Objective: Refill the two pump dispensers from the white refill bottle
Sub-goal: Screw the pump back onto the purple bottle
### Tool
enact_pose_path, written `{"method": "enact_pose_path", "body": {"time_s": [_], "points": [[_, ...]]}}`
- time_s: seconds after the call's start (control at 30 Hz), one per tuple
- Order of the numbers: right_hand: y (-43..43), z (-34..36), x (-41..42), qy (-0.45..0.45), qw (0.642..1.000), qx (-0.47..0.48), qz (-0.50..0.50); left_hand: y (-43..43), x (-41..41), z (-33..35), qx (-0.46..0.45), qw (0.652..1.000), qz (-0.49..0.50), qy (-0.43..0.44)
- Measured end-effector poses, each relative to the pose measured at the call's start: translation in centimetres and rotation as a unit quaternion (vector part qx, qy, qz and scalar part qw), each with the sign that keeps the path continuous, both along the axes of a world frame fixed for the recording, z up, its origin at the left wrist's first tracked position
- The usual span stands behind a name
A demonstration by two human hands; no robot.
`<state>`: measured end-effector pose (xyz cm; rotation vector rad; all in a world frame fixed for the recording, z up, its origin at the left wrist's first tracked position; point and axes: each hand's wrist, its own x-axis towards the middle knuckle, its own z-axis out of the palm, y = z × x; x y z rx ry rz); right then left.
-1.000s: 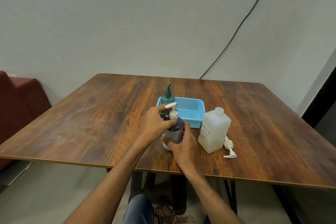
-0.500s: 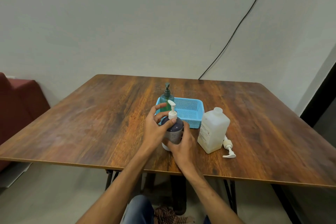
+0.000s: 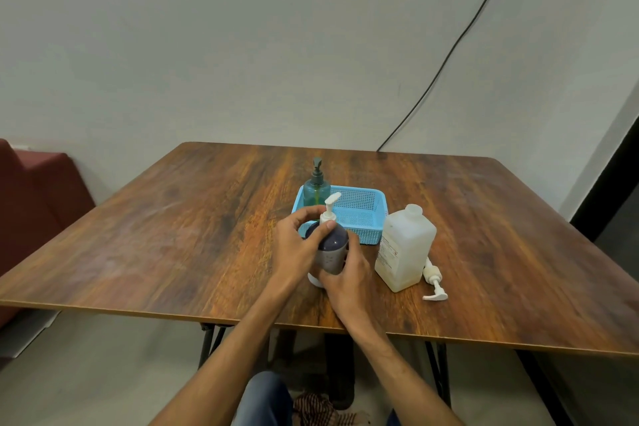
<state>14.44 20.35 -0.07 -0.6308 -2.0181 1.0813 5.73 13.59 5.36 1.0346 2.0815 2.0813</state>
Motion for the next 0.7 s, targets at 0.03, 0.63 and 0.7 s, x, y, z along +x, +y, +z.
{"method": "enact_pose_path", "body": {"time_s": [0.03,0.63,0.7], "points": [[0.0,-0.1,-0.1,0.003,1.000,0.000,-0.001,-0.2,0.0,0.2,-0.004,1.000,-0.015,-0.004],[0.1,-0.5,-0.5,0.010,1.000,-0.017,0.001,-0.7,-0.6,0.4,-0.031,0.995,-0.088,-0.023],[0.1,-0.6,-0.5,0.009,1.000,-0.013,0.003,-1.1,-0.3,0.4,-0.014,0.990,-0.126,-0.061]]}}
